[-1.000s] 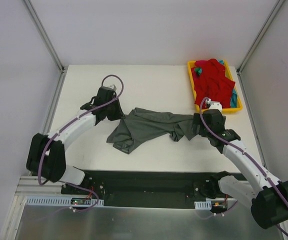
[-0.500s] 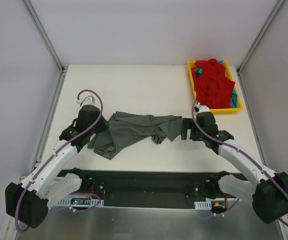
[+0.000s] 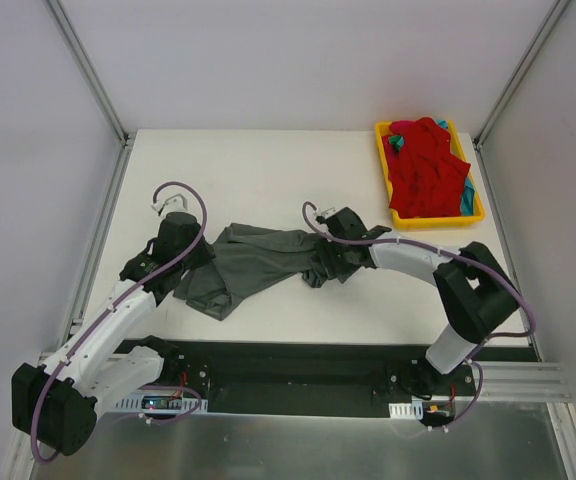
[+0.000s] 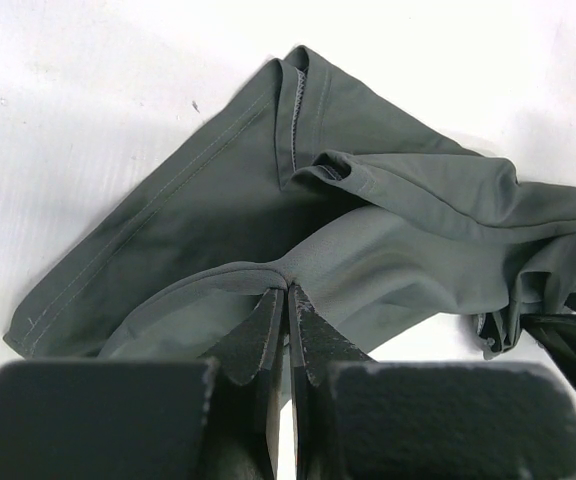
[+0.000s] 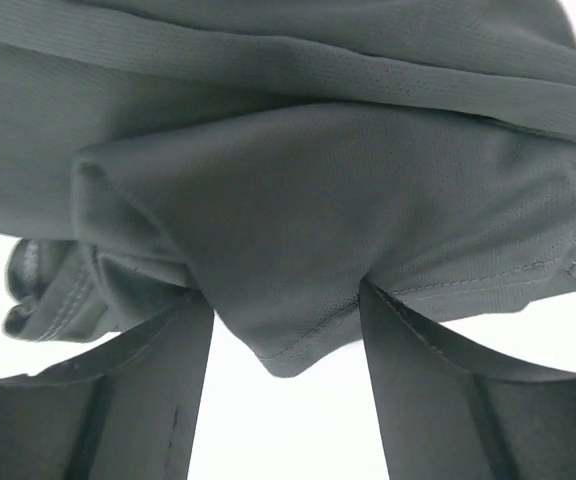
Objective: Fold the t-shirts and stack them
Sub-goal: Flatten out the tshirt
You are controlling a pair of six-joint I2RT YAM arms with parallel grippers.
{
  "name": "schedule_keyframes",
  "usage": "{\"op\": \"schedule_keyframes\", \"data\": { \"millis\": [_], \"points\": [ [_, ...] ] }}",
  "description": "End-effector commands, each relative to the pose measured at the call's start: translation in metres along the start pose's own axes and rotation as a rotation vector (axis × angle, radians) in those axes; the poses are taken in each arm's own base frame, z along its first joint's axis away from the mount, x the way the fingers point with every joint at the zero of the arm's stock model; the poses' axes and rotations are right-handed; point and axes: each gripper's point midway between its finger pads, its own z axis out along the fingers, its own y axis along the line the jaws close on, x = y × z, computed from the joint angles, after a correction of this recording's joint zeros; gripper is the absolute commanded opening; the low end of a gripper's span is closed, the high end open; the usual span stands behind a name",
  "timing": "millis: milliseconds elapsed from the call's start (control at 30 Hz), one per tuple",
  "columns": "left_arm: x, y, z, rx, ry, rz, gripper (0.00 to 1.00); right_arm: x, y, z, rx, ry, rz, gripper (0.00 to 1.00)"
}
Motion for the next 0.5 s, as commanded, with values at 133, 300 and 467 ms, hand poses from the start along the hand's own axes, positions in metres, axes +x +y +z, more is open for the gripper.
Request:
{"op": "schedule_keyframes", "data": {
  "millis": [133,300,467],
  "points": [
    [-0.008,0.008,-0.002,-0.049,-0.050,-0.002,0.00,0.016,-0.025,0.003,0.161,0.089,0.011,0.25],
    [-0.034,0.005,-0.010,-0.083,-0.116,-0.006,0.00,-0.002,-0.045,-0.036,0.259,-0.015,0.032,0.07],
    [-0.078,-0.015,-0.043,-0.033,-0.223,-0.022,0.00,-0.039,-0.065,-0.123,0.327,-0.227,0.072,0.01]
  ]
}}
